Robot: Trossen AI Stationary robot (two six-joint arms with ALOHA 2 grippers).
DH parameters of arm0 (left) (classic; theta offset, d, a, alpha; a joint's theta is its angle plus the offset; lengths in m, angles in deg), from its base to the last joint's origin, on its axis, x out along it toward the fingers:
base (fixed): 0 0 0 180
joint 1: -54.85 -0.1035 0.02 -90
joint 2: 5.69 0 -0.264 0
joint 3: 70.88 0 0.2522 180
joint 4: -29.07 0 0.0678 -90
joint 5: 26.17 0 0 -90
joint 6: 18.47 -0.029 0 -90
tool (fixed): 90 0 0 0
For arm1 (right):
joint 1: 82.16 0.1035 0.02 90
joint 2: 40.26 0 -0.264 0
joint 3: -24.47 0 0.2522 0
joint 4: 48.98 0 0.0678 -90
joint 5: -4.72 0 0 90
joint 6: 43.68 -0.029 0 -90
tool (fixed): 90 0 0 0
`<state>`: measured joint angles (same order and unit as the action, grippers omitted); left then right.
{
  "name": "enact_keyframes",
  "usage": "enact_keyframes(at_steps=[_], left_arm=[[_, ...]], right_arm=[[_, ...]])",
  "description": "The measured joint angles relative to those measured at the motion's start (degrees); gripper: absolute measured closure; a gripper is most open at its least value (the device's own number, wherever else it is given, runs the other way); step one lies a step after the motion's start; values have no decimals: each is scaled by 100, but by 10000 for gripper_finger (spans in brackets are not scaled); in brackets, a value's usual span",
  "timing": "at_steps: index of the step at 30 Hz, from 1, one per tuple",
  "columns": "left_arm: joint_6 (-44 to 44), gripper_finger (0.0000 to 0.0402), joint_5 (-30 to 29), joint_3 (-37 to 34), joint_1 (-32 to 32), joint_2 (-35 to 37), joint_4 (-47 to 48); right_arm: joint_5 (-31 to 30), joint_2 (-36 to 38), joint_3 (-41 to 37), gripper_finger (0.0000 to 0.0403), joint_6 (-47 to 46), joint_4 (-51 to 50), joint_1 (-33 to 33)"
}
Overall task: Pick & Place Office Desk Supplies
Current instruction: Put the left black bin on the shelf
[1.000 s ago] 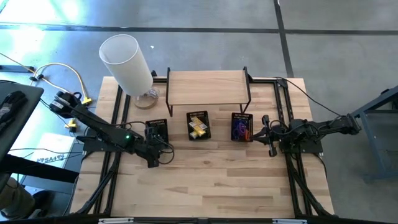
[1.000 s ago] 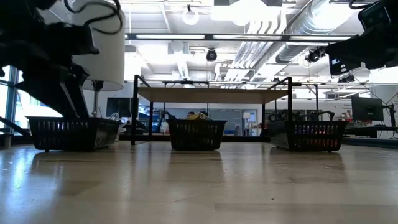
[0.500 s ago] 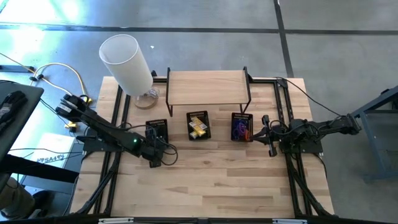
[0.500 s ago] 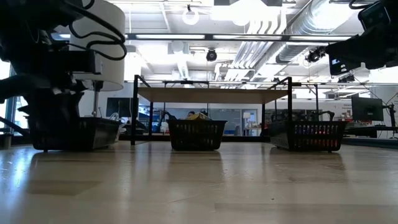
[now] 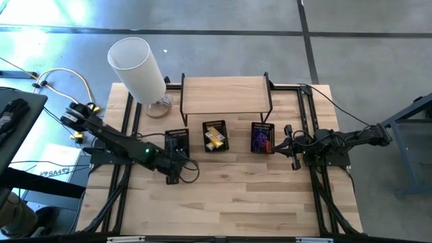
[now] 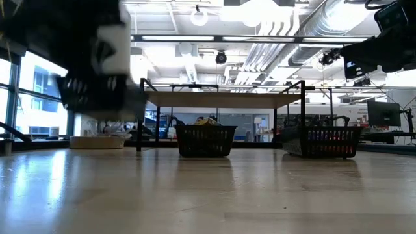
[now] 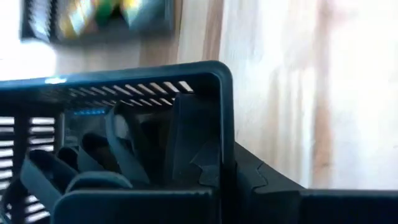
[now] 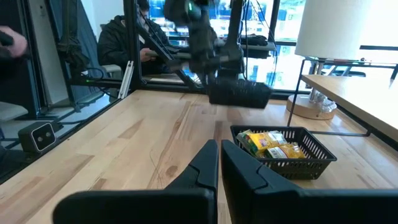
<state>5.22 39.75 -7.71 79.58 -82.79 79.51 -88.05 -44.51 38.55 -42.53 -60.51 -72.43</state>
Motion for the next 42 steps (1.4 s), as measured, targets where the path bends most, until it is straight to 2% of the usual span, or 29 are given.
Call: enact_keyframes(at_steps=[6,11,19,24,26,33,36,42], left_arm=[[-837,400,15,1400,-258,0,1008],[-1655,401,14,2165,-815,0,1417],[-3188,401,823,2827,-2379,-92,1403],[-3936,401,1452,3211,-3434,-532,1272],[-4075,401,1801,3386,-3802,-817,1257],[-4209,401,2079,3726,-4643,-1499,1451],[-4248,401,2288,3726,-4812,-1591,1530],[-4261,401,2199,3729,-4810,-1637,1570]], right_arm=[[0,0,1,395,0,-4,1],[0,0,0,395,0,-4,-1],[0,0,1,395,0,-8,-1],[-1,1,1,395,4,-17,-2],[0,0,0,395,22,-17,1],[-2,0,0,395,22,-21,-1],[-2,0,1,395,20,-21,0],[-4,0,0,395,22,-25,-1]])
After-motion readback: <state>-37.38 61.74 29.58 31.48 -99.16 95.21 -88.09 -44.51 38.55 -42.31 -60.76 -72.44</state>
